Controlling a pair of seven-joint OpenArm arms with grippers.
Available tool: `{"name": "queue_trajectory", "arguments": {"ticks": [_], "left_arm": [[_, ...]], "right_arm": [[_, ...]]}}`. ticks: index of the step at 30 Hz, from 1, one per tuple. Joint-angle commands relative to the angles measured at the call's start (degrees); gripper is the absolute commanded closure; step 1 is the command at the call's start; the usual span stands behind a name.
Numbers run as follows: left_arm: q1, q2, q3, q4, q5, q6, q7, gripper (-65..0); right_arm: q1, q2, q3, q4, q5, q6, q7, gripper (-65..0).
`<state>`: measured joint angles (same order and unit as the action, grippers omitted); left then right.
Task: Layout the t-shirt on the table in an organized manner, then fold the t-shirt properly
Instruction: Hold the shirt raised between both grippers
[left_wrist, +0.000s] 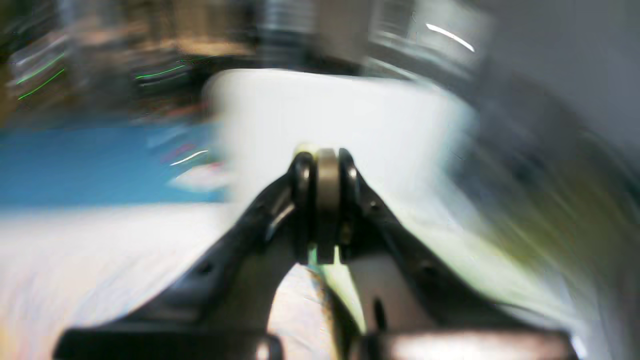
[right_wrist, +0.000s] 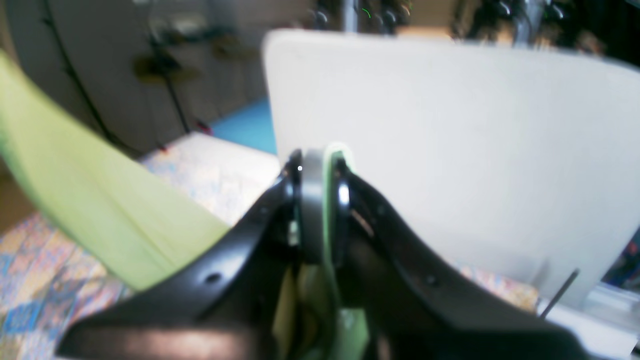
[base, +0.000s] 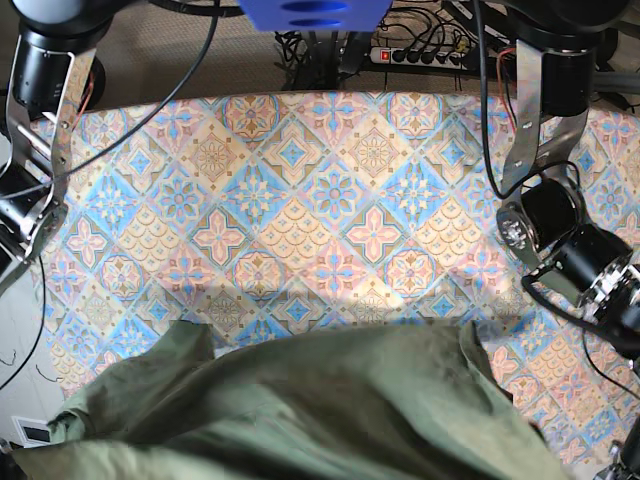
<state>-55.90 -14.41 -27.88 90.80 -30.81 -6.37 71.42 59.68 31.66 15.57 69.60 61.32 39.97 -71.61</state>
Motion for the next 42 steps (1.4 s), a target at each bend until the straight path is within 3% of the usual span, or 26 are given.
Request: {"name": "queue_trajectory", "arguments": {"ticks": [1, 3, 5, 7, 8, 10, 12, 14, 17, 20, 25, 32, 35, 36, 38, 39, 40, 42], "left_arm": [[-2.7, 1.3, 0.1, -1.4, 1.9, -0.1, -0.6, 0.0], [-2.8, 0.8, 1.5, -1.7, -2.4, -5.9, 7.7, 0.0], [-3.0, -1.2, 2.0, 0.2, -15.5, -14.5, 8.6, 0.0], [-1.7, -3.1, 2.0, 2.4, -27.5, -14.1, 8.6, 0.0], [-0.9, -3.8, 2.0, 1.9, -29.3, -12.6, 8.6, 0.0], [-0.9, -4.2, 2.0, 0.1, -24.8, -9.8, 8.6, 0.0], [-0.9, -4.0, 2.0, -0.7, -15.0, -5.8, 3.4, 0.0], [-0.9, -2.9, 2.0, -0.7, -10.4, -4.4, 1.6, 0.0], [-0.9, -4.2, 2.0, -0.6, -18.5, -7.6, 8.6, 0.0], [-0.7, -5.4, 2.1, -0.7, -26.0, -9.6, 8.6, 0.0], [-0.8, -5.1, 2.1, -0.7, -20.9, -9.6, 8.6, 0.0], [-0.8, -5.3, 1.9, -0.7, -21.2, -9.6, 8.6, 0.0], [-0.6, -5.4, 2.0, -0.5, -24.1, -9.7, 8.6, 0.0], [-0.8, -5.2, 1.6, 0.3, -23.0, -9.5, 8.6, 0.0], [-0.7, -4.2, -1.3, 2.3, -14.2, -7.1, 2.8, 0.0], [-0.6, -2.5, -2.5, 2.3, -11.1, -6.1, 3.4, 0.0], [-0.5, -1.9, -1.7, 2.3, -13.5, -8.1, 8.6, 0.0], [-0.4, -4.2, 4.9, 4.3, -27.2, -15.9, 8.6, 0.0]], "right_arm": [[2.1, 0.5, 0.0, 0.0, 0.8, 0.0, 1.8, -1.9], [2.1, 0.4, 0.0, 0.5, 1.0, 0.0, 1.3, -1.9], [2.1, 0.4, 0.1, 1.9, 1.1, 0.0, 1.2, -1.9], [2.1, 0.4, 0.0, 1.7, 1.0, 0.0, 1.2, -1.9], [2.1, 0.4, -0.1, 1.7, 1.0, 0.0, 1.2, -1.9], [2.1, 0.4, -0.1, 1.6, 0.8, 0.0, 1.4, -1.9], [2.1, 0.4, -0.1, 1.6, 0.7, 0.0, 1.6, -1.9], [2.1, 0.4, -0.1, 1.6, 0.7, 0.0, 1.4, -1.9], [2.1, 0.4, -0.1, 1.6, 0.7, 0.0, 1.4, -1.9], [2.1, 0.4, -0.1, 1.6, 0.7, 0.0, 1.4, -1.9], [2.1, 0.4, -0.1, 1.6, 0.7, 0.0, 1.4, -1.9], [2.1, 0.4, 0.0, 1.6, 0.7, 0.0, 1.2, -1.9], [2.1, 0.4, 0.0, 1.6, 0.7, 0.0, 1.4, -1.9], [2.1, 0.4, 0.1, 1.6, 0.7, 0.0, 1.4, -1.9], [2.1, 0.4, 0.0, 1.6, 0.7, 0.0, 1.4, -1.9], [2.1, 0.4, 0.0, 1.6, 0.7, 0.0, 1.4, -1.9], [2.1, 0.4, 0.1, 1.6, 0.7, 0.0, 1.5, -1.9], [2.0, 0.6, 0.5, 1.9, 0.7, 0.0, 1.2, -1.9]]}}
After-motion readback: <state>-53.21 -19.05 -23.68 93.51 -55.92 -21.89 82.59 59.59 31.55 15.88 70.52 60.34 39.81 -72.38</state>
